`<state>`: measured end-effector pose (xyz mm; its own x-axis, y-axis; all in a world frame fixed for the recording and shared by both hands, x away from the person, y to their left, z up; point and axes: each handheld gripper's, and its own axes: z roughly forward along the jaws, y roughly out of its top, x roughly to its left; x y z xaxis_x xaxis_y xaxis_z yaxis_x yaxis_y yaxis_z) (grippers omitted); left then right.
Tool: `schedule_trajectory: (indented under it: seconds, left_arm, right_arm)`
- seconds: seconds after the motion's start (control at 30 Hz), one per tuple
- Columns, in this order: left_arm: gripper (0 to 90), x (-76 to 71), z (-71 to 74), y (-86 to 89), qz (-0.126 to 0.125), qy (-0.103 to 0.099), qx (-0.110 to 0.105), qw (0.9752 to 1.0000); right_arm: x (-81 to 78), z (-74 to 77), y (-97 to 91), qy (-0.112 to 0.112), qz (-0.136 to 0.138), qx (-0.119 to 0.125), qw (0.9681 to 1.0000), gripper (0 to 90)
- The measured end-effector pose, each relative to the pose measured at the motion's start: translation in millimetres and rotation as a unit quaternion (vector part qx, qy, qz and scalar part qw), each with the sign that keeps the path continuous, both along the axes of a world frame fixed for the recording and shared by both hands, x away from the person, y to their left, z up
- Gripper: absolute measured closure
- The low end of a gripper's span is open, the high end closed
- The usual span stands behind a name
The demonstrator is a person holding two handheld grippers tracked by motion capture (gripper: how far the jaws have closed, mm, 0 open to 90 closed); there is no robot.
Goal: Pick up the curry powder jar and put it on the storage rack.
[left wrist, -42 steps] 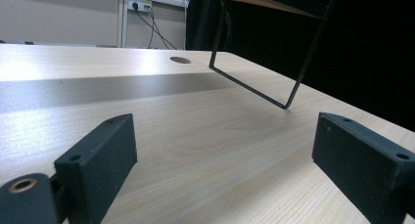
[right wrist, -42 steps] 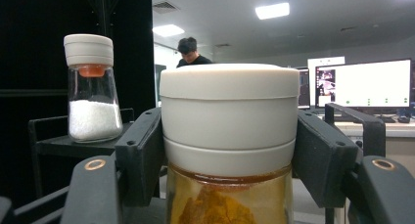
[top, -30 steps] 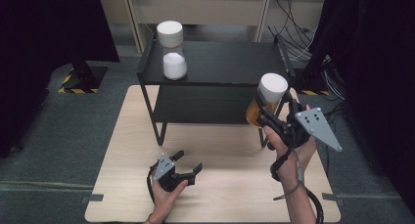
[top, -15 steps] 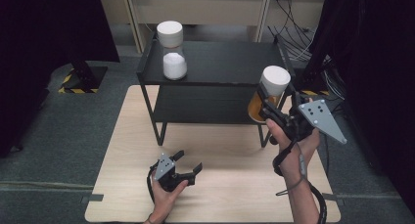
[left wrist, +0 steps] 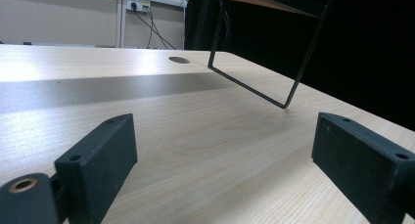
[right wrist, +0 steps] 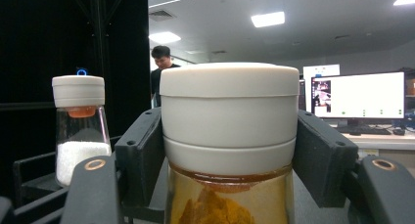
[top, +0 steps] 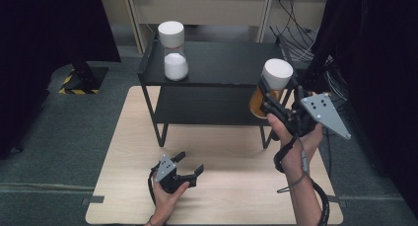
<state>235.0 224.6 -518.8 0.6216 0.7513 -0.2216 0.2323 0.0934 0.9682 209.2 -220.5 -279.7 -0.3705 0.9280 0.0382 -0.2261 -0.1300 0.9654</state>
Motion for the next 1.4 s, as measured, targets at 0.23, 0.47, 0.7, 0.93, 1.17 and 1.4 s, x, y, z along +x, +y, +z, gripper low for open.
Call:
schedule_trajectory:
  seconds: [0.23, 0.47, 0.7, 0.93, 1.17, 1.4]
  left_arm:
    - [8.7, 0.0, -0.1, 0.0, 0.000, 0.000, 0.000, 1.0000]
    - [8.7, -0.2, -0.1, -0.1, 0.001, 0.000, 0.000, 1.0000]
    - [8.7, -0.1, -0.3, -0.3, 0.001, 0.000, -0.001, 1.0000]
    - [8.7, 0.1, -0.1, 0.0, 0.000, 0.000, -0.001, 1.0000]
    - [8.6, 0.4, 0.0, 0.2, -0.001, 0.001, -0.001, 1.0000]
    - [8.5, 0.8, 0.2, 0.2, -0.001, 0.001, 0.000, 1.0000]
  right_arm:
    - [3.2, 6.1, 1.4, 0.000, -0.001, 0.001, 1.0000, 34.1]
    - [6.8, 11.4, 1.7, 0.002, -0.002, 0.003, 1.0000, 34.1]
    - [12.1, 18.3, 1.6, 0.005, -0.005, 0.007, 0.9999, 34.1]
    - [18.3, 27.2, 3.4, 0.007, -0.009, 0.004, 0.9999, 34.1]
    - [25.5, 30.7, 4.4, 0.013, -0.014, 0.006, 0.9998, 34.1]
    - [31.8, 34.8, 5.7, 0.017, -0.020, 0.005, 0.9996, 34.1]
